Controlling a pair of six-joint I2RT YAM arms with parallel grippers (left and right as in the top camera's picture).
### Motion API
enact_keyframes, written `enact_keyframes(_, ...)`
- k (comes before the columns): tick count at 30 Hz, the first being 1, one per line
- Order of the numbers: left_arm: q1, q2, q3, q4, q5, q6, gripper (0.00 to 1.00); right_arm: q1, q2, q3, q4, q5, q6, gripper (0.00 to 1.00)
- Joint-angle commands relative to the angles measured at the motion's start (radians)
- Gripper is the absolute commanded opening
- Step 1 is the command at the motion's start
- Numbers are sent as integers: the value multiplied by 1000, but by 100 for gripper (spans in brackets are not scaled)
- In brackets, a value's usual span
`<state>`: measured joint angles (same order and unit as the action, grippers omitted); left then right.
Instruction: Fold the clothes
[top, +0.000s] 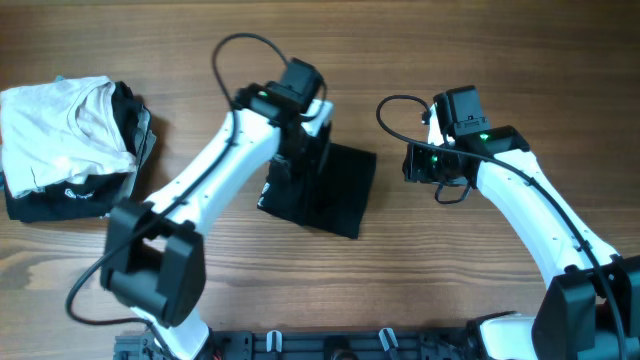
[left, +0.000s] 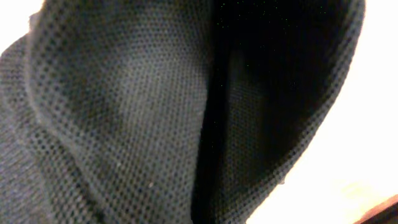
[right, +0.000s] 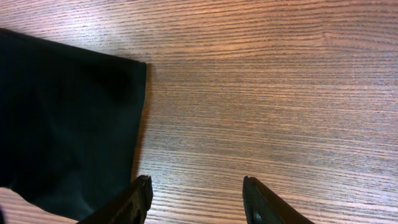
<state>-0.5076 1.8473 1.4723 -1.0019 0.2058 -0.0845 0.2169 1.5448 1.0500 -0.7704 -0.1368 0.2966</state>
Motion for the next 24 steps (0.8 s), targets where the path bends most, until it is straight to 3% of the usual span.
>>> enact_keyframes(1, -60, 71, 16, 15, 5, -13, 13, -2, -17, 9, 0, 10, 22, 53)
enact_keyframes(3, -78, 98, 16, 32, 6, -34, 28, -2, -17, 9, -1, 10, 21, 54)
enact_keyframes(4, -85, 107, 16, 46, 6, -58, 43, -2, -17, 9, -1, 10, 22, 55)
enact_keyframes(5, -88, 111, 16, 53, 10, -60, 45, -2, -17, 9, -1, 10, 22, 56)
enact_keyframes(9, -71, 82, 80, -21, 8, -65, 37, -2, -17, 9, 0, 11, 21, 57)
enact_keyframes(14, 29, 0, 207, -199, -119, -65, 32, -2, -17, 9, -1, 10, 17, 57)
enact_keyframes(16, 84, 0, 195, -217, -121, -65, 6, -2, -17, 9, 1, 10, 17, 57)
enact_keyframes(19, 107, 2, 85, -114, -88, -65, 4, -2, -17, 9, 10, 10, 18, 58)
enact_keyframes(24, 95, 4, -202, 225, 1, -65, 4, -2, -17, 9, 11, 10, 18, 58)
